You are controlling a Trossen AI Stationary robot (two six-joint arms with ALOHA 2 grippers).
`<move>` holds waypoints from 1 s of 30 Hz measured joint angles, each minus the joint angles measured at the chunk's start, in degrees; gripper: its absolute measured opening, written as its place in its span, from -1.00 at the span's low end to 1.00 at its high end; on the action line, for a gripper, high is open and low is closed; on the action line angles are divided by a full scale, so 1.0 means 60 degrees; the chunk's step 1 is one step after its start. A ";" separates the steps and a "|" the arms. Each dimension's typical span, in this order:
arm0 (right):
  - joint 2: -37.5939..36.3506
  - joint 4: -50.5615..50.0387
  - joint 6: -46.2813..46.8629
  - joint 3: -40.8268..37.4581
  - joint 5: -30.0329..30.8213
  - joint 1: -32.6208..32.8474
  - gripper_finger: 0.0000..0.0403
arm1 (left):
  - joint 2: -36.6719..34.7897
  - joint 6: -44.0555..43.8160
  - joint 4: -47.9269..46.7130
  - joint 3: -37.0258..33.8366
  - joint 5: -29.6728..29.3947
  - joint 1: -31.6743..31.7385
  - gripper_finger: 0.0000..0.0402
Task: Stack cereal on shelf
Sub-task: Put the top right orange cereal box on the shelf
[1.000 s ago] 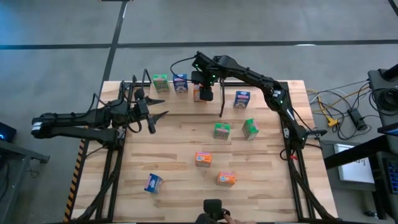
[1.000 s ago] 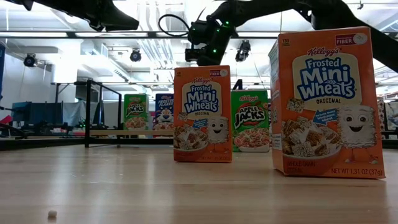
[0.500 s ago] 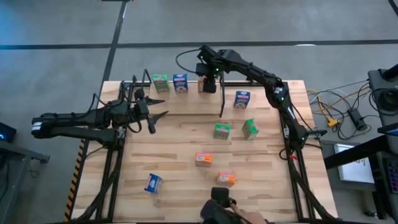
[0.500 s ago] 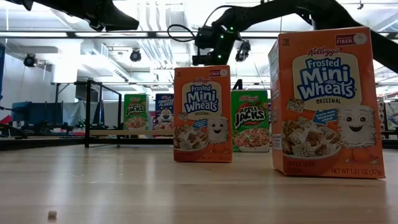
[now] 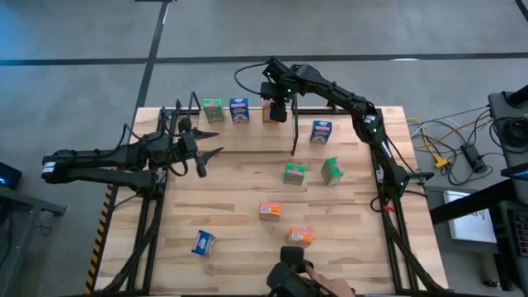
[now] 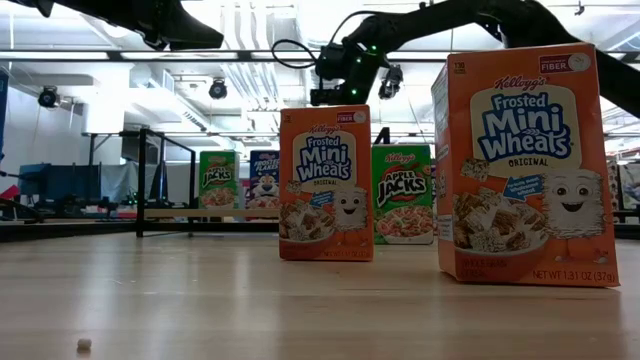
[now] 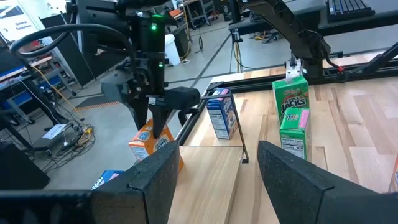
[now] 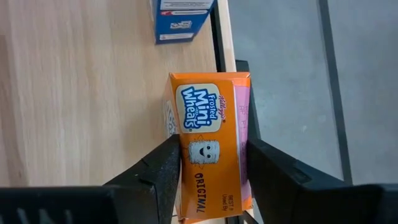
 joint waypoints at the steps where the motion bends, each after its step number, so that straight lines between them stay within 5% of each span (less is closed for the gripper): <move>1: 0.0000 0.0005 -0.0023 0.0000 0.0001 -0.0002 -0.21 | 0.0000 -0.0002 0.0000 0.0000 -0.0003 -0.0001 0.00; 30: 0.0004 -0.0070 -0.0188 -0.0004 -0.0005 0.0013 -0.17 | 0.0000 -0.0001 0.0000 0.0000 -0.0004 0.0001 0.00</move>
